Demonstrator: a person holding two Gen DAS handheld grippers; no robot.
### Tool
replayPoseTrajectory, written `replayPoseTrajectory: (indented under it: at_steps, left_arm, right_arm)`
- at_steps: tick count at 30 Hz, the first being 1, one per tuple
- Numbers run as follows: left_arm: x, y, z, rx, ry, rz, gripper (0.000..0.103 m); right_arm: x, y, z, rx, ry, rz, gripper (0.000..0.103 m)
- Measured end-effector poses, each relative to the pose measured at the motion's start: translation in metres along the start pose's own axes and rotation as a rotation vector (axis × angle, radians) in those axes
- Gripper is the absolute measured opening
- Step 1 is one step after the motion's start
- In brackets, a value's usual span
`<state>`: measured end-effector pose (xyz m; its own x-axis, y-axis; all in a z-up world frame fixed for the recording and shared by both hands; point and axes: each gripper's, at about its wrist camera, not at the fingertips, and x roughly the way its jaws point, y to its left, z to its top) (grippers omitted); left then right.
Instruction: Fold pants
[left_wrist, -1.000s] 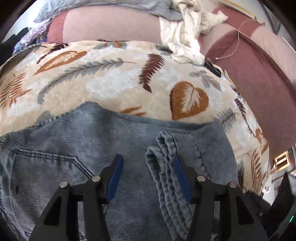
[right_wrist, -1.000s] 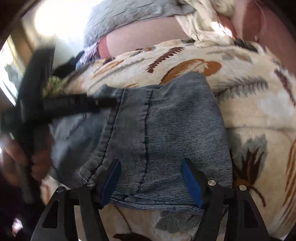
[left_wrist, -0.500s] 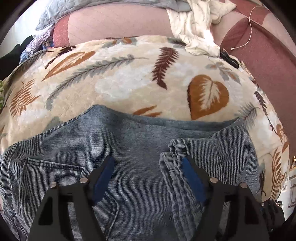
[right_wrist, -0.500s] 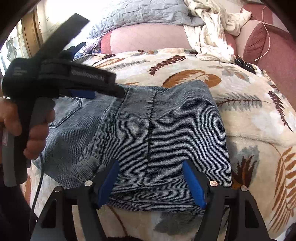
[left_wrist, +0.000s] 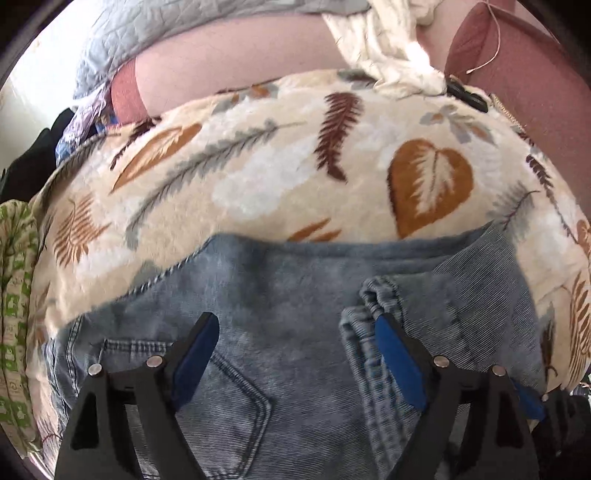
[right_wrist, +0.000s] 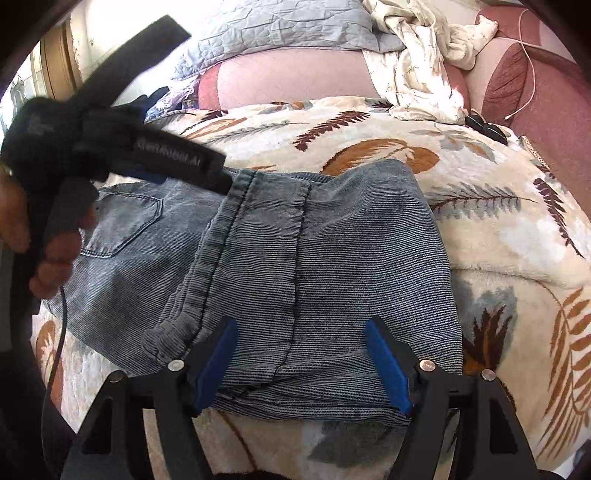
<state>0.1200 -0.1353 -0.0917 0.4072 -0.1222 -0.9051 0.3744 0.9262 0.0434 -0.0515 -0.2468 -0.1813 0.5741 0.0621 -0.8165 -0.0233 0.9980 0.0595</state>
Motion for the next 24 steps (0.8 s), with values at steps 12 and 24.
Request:
replayPoseTrajectory:
  at_steps: [12,24]
  left_arm:
    - [-0.026,-0.067,0.024,0.132,-0.15,-0.05,0.088]
    - [0.035,-0.113,0.038,0.36,-0.024,0.02,0.088]
  right_arm:
    - [0.002,-0.001,0.002,0.004,0.006,0.01,0.077]
    - [0.003,0.0,0.003,0.006,0.007,0.012,0.077]
